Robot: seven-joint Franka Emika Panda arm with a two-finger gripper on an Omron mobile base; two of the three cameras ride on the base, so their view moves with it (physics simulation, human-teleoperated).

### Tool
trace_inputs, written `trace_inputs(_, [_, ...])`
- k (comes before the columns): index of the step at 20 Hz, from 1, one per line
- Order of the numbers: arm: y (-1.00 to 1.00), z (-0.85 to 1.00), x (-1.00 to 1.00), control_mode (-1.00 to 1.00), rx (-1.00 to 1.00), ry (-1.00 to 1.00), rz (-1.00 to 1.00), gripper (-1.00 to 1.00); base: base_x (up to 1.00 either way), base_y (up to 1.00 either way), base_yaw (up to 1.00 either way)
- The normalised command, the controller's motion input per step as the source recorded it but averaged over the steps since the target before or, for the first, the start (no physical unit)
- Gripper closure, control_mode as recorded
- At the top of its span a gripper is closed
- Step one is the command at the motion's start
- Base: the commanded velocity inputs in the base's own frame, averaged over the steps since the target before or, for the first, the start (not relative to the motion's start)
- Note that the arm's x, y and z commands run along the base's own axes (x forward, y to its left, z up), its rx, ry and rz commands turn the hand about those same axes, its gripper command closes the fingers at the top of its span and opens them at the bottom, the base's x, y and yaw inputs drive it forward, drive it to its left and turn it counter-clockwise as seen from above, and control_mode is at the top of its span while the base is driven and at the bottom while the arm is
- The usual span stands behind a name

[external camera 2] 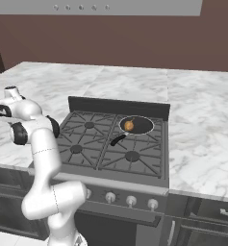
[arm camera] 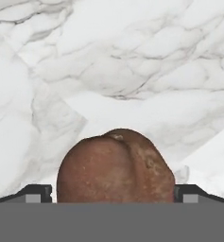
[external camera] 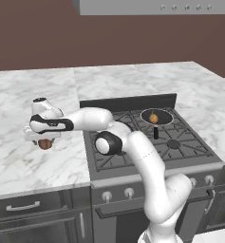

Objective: Put the onion and potato in the pan. Then turn on the rear right burner and set the heat to medium.

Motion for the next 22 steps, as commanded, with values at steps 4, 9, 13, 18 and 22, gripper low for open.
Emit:
trace_inputs(4, [0.0,-0.3,0.0,-1.0,0.0,0.0,0.0,-1.0,0.0,0.0,0.0])
trace_inputs(9, [0.0,-0.3,0.0,-1.0,0.0,0.01,0.0,-1.0,0.0,0.0,0.0])
trace_inputs(13, [0.0,0.0,0.0,-1.0,0.0,0.02,0.0,1.0,0.0,0.0,0.0])
trace_inputs(18, [0.0,0.0,0.0,-1.0,0.0,0.0,0.0,1.0,0.0,0.0,0.0])
trace_inputs(22, [-0.13,0.0,-0.21,-1.0,0.0,-0.04,0.0,1.0,0.0,0.0,0.0])
